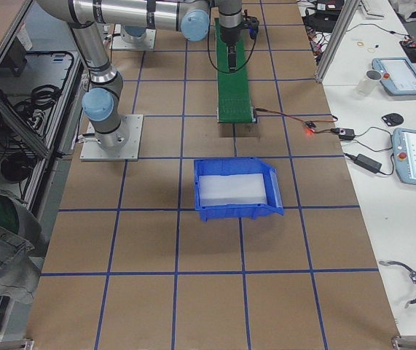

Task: Move capacitor from left to right
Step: 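Carry the capacitor over the conveyor's near end and lower it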

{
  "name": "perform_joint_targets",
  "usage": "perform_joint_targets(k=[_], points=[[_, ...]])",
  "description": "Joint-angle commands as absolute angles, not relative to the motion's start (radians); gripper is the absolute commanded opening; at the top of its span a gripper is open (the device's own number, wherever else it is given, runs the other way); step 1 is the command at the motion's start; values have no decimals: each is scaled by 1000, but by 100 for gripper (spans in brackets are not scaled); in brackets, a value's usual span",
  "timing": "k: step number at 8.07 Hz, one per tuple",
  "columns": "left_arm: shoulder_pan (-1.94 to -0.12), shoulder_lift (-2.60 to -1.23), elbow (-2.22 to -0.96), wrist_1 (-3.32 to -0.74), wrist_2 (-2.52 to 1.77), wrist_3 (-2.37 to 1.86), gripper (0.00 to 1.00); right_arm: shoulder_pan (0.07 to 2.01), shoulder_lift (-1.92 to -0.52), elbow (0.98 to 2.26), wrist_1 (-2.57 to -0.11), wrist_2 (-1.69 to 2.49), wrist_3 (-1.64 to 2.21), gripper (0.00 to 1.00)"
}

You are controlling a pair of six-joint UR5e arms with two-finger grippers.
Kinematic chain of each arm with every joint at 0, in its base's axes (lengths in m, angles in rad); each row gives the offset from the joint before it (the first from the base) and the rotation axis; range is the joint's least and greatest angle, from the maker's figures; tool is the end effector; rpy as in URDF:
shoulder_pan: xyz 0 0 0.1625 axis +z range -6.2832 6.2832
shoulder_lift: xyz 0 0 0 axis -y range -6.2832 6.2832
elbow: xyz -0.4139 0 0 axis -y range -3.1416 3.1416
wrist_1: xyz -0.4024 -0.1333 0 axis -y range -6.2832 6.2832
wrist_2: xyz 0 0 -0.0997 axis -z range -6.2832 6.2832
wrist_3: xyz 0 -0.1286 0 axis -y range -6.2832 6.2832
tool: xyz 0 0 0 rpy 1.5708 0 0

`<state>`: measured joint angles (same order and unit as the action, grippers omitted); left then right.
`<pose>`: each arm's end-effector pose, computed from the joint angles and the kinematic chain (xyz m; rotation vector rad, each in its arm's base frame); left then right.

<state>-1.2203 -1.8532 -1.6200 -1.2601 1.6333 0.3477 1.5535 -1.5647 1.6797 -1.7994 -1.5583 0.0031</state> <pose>0.0859 -0.5998 0.2986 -0.0033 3.0894 0.0634 0.1260 -0.5182 0.4138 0.0308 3.1247 -0.1778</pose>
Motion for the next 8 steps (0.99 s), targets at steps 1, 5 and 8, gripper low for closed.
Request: perform_joint_targets(k=[1, 5, 8], points=[[-1351, -1809, -1620, -1396, 1537, 175, 0, 1552, -1565, 1680, -1799, -1559, 3, 100], [-1394, -1858, -1629, -1384, 1525, 126, 0, 1552, -1565, 1681, -1798, -1559, 3, 100], [-1396, -1887, -1631, -1385, 1535, 103, 0, 1554, -1565, 1681, -1799, -1559, 3, 100]])
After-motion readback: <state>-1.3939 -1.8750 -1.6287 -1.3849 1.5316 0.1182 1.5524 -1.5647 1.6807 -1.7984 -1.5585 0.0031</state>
